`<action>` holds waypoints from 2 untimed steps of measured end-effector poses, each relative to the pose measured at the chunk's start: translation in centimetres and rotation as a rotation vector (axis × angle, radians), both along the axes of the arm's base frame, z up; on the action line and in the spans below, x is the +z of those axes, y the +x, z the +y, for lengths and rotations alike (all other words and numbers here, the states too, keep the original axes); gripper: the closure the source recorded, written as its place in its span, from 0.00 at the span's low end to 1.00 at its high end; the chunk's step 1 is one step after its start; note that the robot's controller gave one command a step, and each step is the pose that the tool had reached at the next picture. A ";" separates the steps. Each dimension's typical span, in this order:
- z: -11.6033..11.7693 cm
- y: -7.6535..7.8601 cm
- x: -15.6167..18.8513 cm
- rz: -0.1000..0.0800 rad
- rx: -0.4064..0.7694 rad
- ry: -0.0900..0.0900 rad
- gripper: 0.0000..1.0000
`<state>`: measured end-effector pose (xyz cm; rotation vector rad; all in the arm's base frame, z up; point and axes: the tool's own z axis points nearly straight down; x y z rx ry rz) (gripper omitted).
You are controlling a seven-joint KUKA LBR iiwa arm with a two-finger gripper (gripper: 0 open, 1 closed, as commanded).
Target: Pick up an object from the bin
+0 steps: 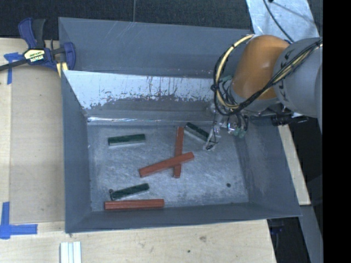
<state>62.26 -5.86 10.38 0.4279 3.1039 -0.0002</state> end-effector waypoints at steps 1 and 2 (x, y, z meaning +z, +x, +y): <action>0.2 -0.4 -3.5 0.014 -0.320 0.003 0.00; 0.2 -0.4 -3.4 0.013 -0.316 0.003 0.00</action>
Offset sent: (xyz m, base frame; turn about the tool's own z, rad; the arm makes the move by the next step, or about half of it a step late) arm -0.0032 0.0023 -0.0338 0.3217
